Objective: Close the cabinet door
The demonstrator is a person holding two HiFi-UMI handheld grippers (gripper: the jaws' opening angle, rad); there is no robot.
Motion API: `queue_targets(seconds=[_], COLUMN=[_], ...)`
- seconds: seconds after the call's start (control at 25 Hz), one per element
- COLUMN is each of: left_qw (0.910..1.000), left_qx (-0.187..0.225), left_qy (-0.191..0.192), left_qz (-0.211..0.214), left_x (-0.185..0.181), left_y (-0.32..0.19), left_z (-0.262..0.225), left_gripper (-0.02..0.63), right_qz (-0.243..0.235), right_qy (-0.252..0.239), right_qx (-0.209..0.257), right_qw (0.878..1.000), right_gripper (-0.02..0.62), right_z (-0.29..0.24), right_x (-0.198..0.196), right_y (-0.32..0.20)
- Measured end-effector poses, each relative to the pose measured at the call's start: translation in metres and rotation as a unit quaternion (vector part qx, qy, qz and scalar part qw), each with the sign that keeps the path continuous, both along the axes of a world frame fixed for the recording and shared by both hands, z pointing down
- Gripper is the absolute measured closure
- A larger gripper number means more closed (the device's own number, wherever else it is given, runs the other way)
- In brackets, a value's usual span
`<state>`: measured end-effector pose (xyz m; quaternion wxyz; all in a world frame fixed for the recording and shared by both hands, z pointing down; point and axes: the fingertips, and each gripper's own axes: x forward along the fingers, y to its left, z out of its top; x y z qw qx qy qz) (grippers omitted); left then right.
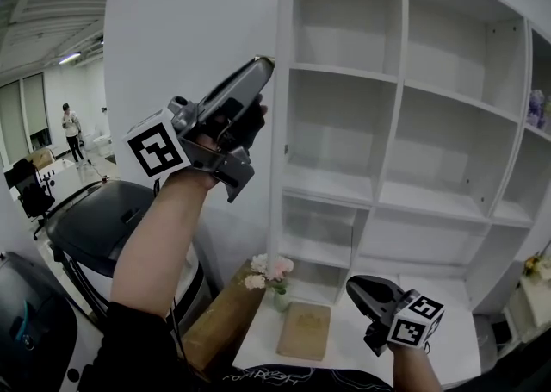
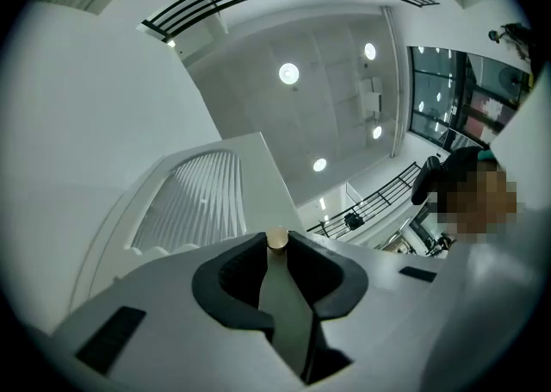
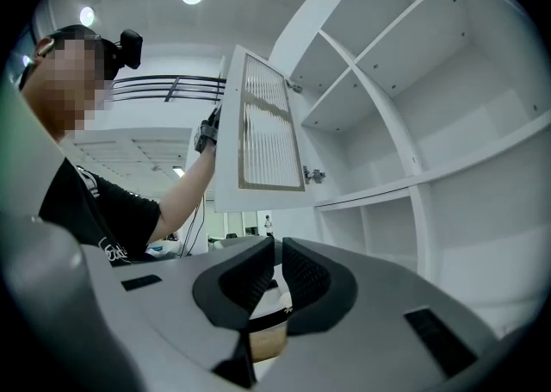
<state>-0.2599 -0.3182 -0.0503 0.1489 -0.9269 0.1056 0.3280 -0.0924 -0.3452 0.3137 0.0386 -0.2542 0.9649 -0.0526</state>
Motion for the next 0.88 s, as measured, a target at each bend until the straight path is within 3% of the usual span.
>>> queue_targets(seconds=[0.16, 0.56, 0.68, 0.88], left_qw=[0.999, 0.9876, 0.979, 0.9569], left_qx=[0.019, 0.052, 0.062, 0.09], left_qy=[-0.008, -0.046, -0.057, -0.088], left_qz=[-0.04, -0.141, -0.186, -0.262], left_x=[0.008, 0.086, 0.105, 0.138], left_y=[0.004, -0.024, -0.033, -0.055], left_z=[-0.001, 0.004, 0.004, 0.006], left_gripper=[0.517, 0.518, 0.518, 0.517], right_qz=[0.0, 0.007, 0.01, 0.013], right_qy=[-0.005, -0.015, -0.021, -0.027], right_qx=[0.003, 0.003, 0.003, 0.0], right_qw=[1.0, 1.0, 1.0, 1.0], right_gripper=[0.538, 0.538, 0.538, 0.538], right_z=[-0.006, -0.001, -0.001, 0.003], right_x=[0.003, 0.05, 0.06, 0.075], right_y=[0.005, -0.011, -0.013, -0.015])
